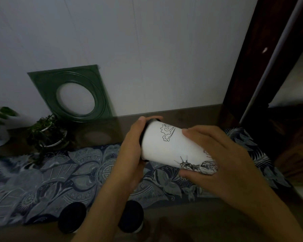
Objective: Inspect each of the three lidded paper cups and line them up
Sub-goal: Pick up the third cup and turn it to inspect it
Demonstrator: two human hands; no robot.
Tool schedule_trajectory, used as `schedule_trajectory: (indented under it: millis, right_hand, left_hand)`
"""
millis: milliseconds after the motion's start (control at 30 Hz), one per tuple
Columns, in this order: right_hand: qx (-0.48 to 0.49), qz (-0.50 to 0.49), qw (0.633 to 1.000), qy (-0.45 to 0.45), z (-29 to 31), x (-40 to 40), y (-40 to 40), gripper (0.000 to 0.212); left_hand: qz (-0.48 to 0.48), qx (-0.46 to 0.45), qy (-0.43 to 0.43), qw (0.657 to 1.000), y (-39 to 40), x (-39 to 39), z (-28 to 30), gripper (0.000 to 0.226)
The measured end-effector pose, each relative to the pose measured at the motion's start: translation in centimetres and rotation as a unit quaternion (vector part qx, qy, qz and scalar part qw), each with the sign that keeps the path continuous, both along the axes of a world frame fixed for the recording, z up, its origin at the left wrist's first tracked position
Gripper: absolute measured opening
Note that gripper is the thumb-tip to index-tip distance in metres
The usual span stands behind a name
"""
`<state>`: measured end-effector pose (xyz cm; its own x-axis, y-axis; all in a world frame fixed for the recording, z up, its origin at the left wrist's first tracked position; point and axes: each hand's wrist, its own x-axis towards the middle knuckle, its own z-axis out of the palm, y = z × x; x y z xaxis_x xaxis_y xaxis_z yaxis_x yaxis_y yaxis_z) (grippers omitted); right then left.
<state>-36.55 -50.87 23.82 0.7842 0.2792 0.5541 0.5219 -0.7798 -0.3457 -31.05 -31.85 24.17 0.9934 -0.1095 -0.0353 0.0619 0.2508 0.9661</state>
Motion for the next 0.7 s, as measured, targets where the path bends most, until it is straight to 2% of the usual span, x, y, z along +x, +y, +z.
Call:
schedule_trajectory:
  millis: [100, 167, 233, 300, 367, 433, 500, 567, 600, 633, 700]
  right_hand:
    - [0.161, -0.021, 0.98, 0.111, 0.6, -0.7, 0.5, 0.074]
    - [0.291, -0.014, 0.935, 0.204, 1.0, -0.9, 0.7, 0.062]
    - [0.377, 0.011, 0.889, 0.259, 1.3, -0.8, 0.7, 0.045]
    - [0.447, 0.024, 0.842, 0.301, 1.4, -0.6, 0.7, 0.031]
    - [0.48, 0.039, 0.811, 0.332, 1.4, -0.7, 0.6, 0.031]
    - [0.46, 0.054, 0.825, 0.325, 1.4, -1.0, 0.6, 0.038]
    - [0.375, 0.047, 0.885, 0.271, 1.3, -1.1, 0.6, 0.05]
    - [0.203, 0.026, 0.964, 0.172, 1.0, -1.2, 0.4, 0.067]
    - [0.107, 0.022, 0.987, 0.114, 0.8, -1.0, 0.3, 0.074]
    - [0.032, 0.023, 0.997, 0.069, 0.6, -0.8, 0.2, 0.077]
    - [-0.04, 0.025, 0.998, 0.031, 0.4, -0.5, -0.1, 0.077]
  left_hand:
    - [-0.008, 0.015, -0.038, 0.999, 0.2, -0.2, 0.2, 0.041]
    - [-0.011, 0.028, -0.081, 0.996, 0.2, -0.3, 0.2, 0.043]
    - [-0.015, 0.027, -0.112, 0.993, 0.1, -0.6, 0.4, 0.045]
    - [-0.019, 0.027, -0.139, 0.99, 0.0, -0.8, 0.3, 0.045]
    - [-0.019, 0.031, -0.154, 0.987, -0.1, -0.8, 0.2, 0.045]
    - [-0.005, 0.03, -0.138, 0.99, 0.0, -0.7, 0.3, 0.042]
    - [0.015, 0.021, -0.098, 0.995, 0.0, -0.7, 0.6, 0.034]
    - [0.021, 0.01, -0.052, 0.998, 0.0, -0.6, 0.7, 0.032]
    - [0.015, 0.005, -0.033, 0.999, 0.1, -0.5, 0.8, 0.034]
    - [0.006, 0.0, -0.017, 1.0, 0.1, -0.5, 0.8, 0.035]
    - [-0.009, -0.002, 0.004, 1.0, 0.2, -0.4, 1.0, 0.035]
